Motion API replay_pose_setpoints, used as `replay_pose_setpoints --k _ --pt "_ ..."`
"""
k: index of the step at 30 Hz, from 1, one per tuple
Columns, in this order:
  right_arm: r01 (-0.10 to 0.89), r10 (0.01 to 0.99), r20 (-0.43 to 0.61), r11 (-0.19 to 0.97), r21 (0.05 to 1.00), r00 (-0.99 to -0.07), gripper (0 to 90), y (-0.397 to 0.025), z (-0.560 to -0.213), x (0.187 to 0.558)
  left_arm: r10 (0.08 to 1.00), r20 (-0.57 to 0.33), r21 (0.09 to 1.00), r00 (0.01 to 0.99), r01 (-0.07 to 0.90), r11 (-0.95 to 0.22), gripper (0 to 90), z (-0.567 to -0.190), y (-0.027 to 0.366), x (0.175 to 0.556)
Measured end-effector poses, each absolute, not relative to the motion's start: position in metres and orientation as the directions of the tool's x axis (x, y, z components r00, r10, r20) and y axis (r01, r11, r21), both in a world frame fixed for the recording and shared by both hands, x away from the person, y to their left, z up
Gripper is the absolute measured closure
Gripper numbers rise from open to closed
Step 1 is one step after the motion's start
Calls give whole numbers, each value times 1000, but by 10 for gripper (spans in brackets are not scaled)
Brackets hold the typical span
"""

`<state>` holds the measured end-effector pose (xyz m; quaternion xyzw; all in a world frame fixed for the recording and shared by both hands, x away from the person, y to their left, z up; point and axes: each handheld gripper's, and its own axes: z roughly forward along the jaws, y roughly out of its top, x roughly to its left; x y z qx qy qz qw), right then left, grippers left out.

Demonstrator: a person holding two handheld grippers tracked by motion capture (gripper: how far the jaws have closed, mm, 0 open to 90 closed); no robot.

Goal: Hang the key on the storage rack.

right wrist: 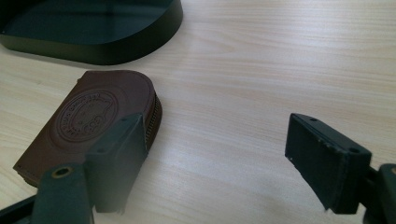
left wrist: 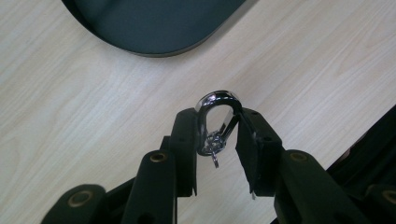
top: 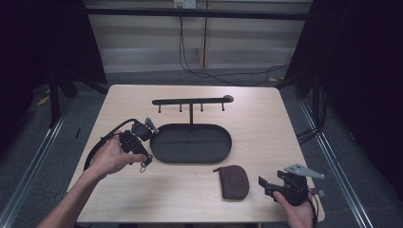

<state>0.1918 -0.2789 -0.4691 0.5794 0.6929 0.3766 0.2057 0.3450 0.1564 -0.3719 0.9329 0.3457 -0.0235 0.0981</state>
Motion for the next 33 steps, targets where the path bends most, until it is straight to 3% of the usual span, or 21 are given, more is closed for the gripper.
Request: replay_pose_setpoints --k 33 --pt "649 956 155 45 759 -248 202 -279 -469 192 679 -97 178 728 684 -707 688 -324 160 379"
